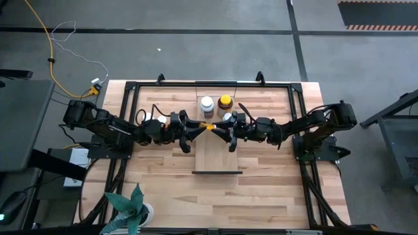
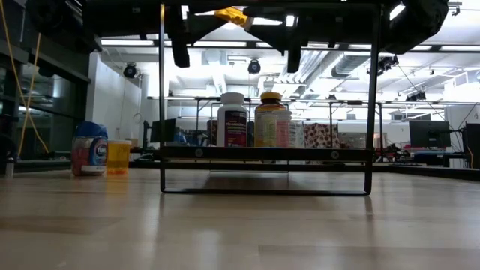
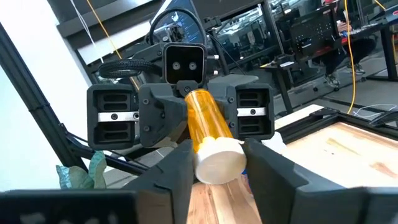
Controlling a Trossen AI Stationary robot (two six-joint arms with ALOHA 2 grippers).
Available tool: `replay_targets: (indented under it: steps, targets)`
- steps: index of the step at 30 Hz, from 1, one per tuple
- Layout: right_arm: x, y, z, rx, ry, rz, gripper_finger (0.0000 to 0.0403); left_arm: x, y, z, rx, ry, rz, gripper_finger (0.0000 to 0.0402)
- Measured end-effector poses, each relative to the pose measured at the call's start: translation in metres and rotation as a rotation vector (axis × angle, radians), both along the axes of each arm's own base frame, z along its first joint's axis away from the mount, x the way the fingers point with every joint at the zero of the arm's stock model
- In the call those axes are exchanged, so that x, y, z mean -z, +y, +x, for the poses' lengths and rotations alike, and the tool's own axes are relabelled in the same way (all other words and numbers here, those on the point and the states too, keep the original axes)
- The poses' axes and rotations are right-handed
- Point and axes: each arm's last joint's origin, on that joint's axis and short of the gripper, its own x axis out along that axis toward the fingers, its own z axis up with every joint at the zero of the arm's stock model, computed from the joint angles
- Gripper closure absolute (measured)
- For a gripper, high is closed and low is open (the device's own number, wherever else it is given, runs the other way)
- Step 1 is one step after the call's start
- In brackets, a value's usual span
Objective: Pick and place medicine bottles onto shelf by color
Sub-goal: Put the small orange pill bottle on the shelf
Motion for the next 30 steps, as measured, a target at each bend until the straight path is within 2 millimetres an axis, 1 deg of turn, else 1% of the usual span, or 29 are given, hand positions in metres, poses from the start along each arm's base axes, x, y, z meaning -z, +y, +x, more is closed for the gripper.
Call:
replay_targets:
  steps: [3,5,10,16,19,23,25,30]
  targets:
    - [0.000,0.000,0.000,0.004,0.002,-0.012,0.0292,0.000,0.000,0.000,-0.001,0.002,0.003,0.0300]
    - [0.000,0.000,0.000,0.005,0.003,-0.019,0.0295,0.000,0.000,0.000,-0.002,0.002,0.003,0.0300]
    - [0.001,0.000,0.000,0.004,0.016,-0.026,0.0292,0.001,-0.001,0.000,0.024,0.017,0.043,0.0300]
    - [0.003,0.000,0.000,0.001,0.039,-0.075,0.0291,0.001,-0.002,0.001,0.064,0.036,0.096,0.0296]
    - [0.002,0.001,-0.001,0.000,0.056,-0.094,0.0290,0.003,-0.002,0.001,0.075,0.054,0.104,0.0285]
    - [-0.004,0.000,-0.005,0.025,0.067,-0.114,0.0290,0.007,0.000,0.002,0.079,0.094,0.102,0.0262]
    - [-0.007,0.001,-0.007,0.033,0.058,-0.121,0.0290,0.007,0.000,0.002,0.082,0.102,0.103,0.0250]
    - [-0.010,0.004,-0.011,0.075,0.100,-0.161,0.0290,0.008,0.000,0.001,0.083,0.138,0.132,0.0221]
